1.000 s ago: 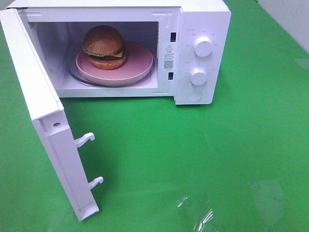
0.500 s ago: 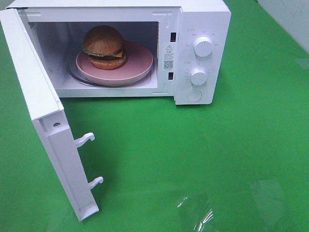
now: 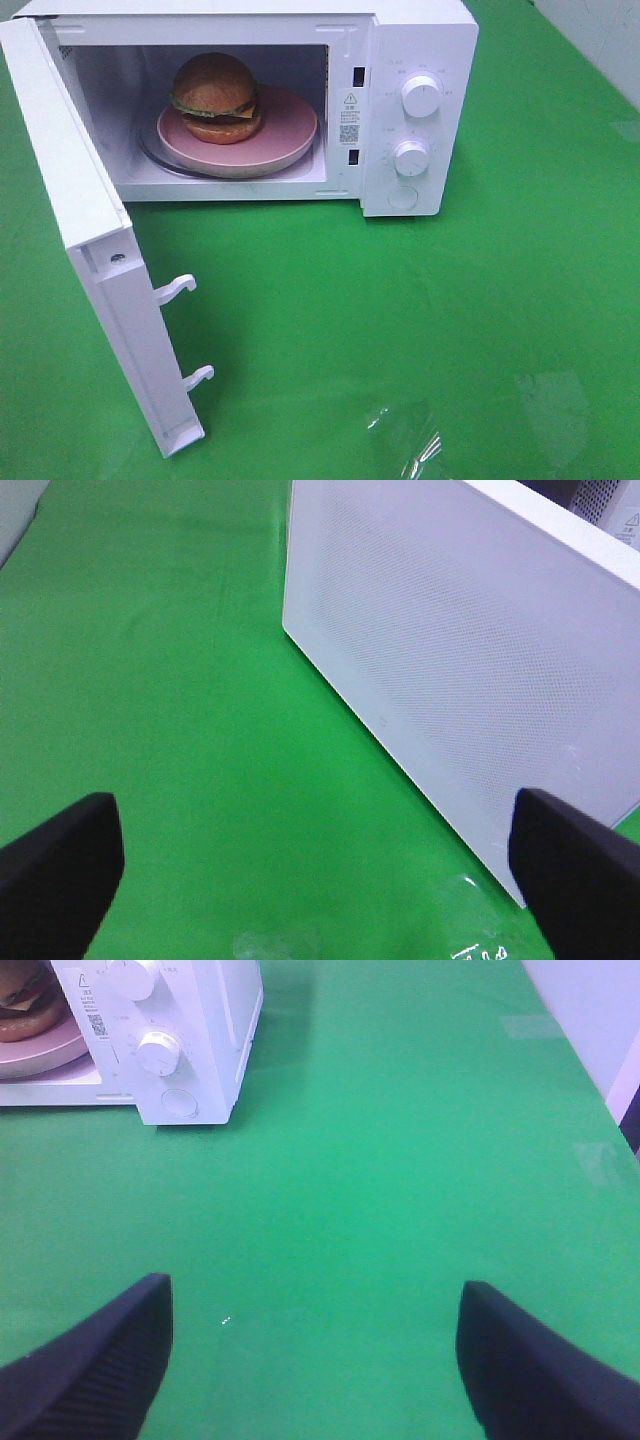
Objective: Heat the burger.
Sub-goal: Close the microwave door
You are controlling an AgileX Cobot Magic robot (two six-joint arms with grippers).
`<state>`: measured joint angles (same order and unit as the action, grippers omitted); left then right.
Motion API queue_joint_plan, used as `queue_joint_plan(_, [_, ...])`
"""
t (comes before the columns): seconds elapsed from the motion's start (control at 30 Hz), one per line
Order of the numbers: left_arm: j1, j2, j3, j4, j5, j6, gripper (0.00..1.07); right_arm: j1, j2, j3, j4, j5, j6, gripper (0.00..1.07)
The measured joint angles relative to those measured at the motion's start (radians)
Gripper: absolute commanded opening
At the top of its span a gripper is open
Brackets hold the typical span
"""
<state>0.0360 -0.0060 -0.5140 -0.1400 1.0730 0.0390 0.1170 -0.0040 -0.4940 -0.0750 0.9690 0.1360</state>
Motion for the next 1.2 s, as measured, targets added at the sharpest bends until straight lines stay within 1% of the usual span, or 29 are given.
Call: queue_joint_plan(1.2, [0.000,0.000,0.000,0.000,0.000,0.000,0.96,0.000,0.000,0.000,0.000,0.000,0.000,0.76])
